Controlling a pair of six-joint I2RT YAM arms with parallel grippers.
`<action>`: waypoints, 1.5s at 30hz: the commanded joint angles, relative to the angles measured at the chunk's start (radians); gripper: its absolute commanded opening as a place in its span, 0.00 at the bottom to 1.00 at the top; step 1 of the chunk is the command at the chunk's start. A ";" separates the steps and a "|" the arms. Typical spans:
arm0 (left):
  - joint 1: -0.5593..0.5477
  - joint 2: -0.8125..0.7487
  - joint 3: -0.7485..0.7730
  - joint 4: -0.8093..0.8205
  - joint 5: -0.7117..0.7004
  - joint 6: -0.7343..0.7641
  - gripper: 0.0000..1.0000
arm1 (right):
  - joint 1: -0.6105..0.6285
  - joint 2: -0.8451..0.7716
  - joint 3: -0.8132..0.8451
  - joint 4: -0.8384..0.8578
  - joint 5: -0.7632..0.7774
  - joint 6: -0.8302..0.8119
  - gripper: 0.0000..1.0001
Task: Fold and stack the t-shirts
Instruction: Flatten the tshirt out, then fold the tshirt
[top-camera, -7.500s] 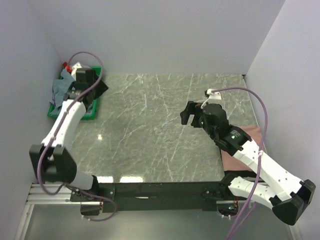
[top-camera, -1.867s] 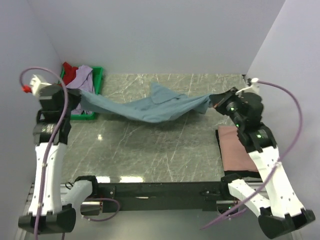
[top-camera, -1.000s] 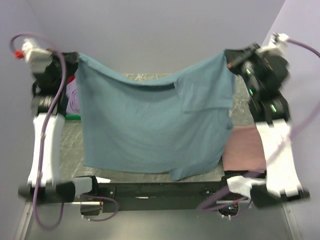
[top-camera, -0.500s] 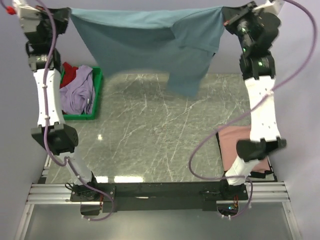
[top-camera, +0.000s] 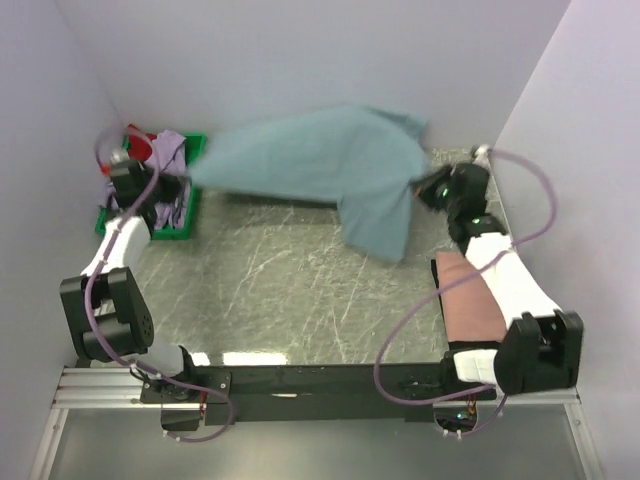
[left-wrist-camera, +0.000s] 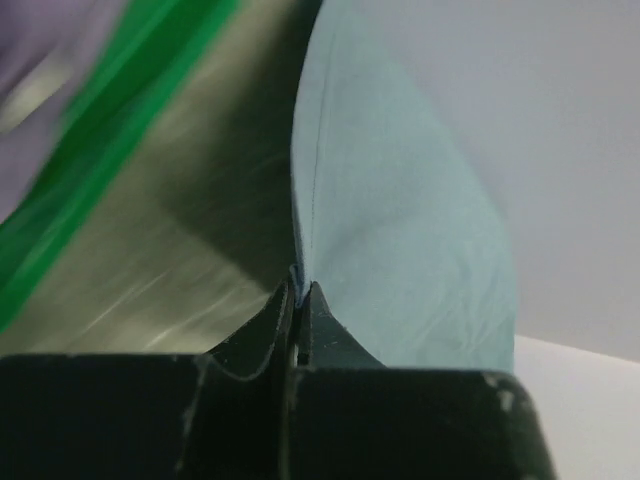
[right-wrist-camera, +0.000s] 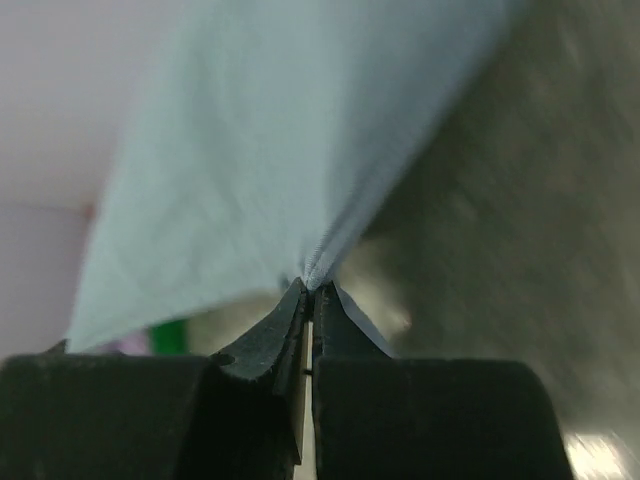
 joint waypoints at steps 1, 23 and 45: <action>0.003 -0.028 -0.157 0.003 -0.039 -0.012 0.01 | -0.017 0.030 -0.142 -0.002 -0.046 0.040 0.00; 0.014 -0.192 -0.318 -0.470 -0.198 0.134 0.01 | -0.129 -0.165 -0.433 -0.422 -0.095 -0.070 0.00; -0.081 0.194 -0.015 -0.450 -0.200 0.059 0.01 | -0.144 0.027 -0.272 -0.328 -0.063 -0.030 0.00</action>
